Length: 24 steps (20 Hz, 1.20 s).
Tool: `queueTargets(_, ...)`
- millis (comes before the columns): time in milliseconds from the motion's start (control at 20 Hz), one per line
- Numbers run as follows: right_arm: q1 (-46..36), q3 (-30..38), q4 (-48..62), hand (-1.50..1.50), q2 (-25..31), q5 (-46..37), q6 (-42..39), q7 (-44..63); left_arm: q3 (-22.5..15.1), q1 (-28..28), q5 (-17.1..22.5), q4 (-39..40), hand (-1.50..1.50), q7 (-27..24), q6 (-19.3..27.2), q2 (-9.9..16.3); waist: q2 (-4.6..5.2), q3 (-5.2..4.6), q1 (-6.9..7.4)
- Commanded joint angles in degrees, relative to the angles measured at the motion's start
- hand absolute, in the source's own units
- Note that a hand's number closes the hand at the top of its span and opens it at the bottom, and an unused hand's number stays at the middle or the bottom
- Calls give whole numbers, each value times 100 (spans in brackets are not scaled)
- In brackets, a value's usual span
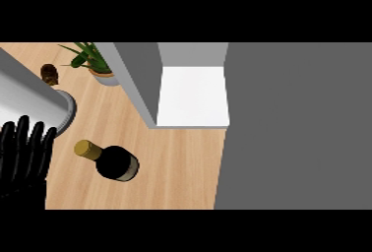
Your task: Pick up the wine, place it into the cabinet and close the cabinet
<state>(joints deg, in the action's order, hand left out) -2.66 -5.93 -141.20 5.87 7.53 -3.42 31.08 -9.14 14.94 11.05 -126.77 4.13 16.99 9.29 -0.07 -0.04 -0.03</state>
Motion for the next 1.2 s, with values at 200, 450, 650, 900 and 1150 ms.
queueTargets(200, -49, 32, -623, -150, -1, 310, 50, 457, 799, -410, 564, 1719, -150, -770, -663, -50, 4, 0, -33)
queueTargets(450, -335, 82, -545, -150, -14, 343, 130, 603, 755, -619, 476, 2651, -150, -1099, -1008, -101, 7, 2, -35)
queueTargets(650, -138, 433, -356, -150, 8, 650, -62, 252, 800, -31, 466, 3206, -150, -1987, -1484, -191, 5, 4, -3)
queueTargets(900, -345, -451, -304, -150, -321, -302, 235, 472, 1302, -909, 660, 4659, -150, -2404, -1838, -128, 8, -2, -17)
queueTargets(1150, -455, 164, -211, -150, -188, 228, 102, 352, 1217, -975, 396, 5519, -150, -3080, -2121, -263, 10, 1, -18)
